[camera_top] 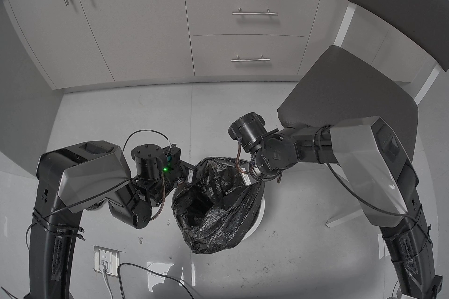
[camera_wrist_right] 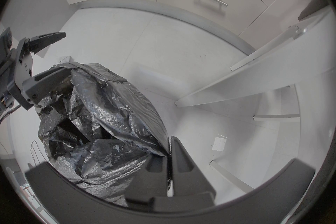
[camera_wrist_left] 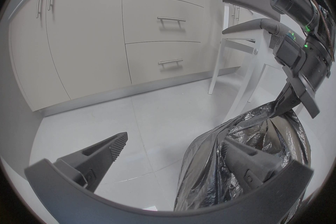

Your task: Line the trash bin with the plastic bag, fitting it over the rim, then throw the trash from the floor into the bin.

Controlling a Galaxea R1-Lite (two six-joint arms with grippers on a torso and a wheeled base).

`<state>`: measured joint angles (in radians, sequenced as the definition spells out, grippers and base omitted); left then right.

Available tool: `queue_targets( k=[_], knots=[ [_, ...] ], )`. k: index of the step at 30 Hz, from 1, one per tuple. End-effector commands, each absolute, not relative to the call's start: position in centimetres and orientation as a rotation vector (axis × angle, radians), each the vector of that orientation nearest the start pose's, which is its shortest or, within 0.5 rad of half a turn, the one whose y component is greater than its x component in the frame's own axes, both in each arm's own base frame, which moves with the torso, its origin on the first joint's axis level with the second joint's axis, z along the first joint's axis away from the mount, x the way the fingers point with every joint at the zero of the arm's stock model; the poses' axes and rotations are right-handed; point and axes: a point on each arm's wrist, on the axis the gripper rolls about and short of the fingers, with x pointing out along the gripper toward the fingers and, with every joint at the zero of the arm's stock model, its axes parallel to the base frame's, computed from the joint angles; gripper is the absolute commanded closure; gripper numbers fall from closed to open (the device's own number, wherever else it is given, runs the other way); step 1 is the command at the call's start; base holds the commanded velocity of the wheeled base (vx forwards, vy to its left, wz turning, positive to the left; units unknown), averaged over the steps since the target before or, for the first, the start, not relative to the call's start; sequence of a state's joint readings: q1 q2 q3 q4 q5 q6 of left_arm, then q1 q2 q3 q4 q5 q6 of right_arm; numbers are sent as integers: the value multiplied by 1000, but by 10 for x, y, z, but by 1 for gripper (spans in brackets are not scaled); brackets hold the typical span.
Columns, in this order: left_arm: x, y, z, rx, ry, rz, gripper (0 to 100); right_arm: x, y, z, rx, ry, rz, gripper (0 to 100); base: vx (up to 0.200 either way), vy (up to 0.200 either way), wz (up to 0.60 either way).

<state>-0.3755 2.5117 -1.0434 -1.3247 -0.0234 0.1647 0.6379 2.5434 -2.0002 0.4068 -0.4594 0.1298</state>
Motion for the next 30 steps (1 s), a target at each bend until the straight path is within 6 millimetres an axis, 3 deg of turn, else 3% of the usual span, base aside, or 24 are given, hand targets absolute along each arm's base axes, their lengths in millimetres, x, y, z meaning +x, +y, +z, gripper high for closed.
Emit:
queue_targets(
  k=[1, 9, 10, 30],
  knots=[
    [406, -161, -7, 188, 116, -410, 0, 406, 284, 55, -379, 829, 103, 100, 0, 0, 0],
    [407, -160, -15, 192, 131, -409, 0, 420, 270, 44, -361, 841, 75, 100, 0, 0, 0],
    [407, -160, -16, 193, 134, -408, 0, 421, 269, 43, -357, 840, 73, 0, 0, 0, 0],
    [407, -161, -18, 192, 137, -410, 0, 430, 257, 25, -351, 877, 41, 0, 0, 0, 0]
  ],
)
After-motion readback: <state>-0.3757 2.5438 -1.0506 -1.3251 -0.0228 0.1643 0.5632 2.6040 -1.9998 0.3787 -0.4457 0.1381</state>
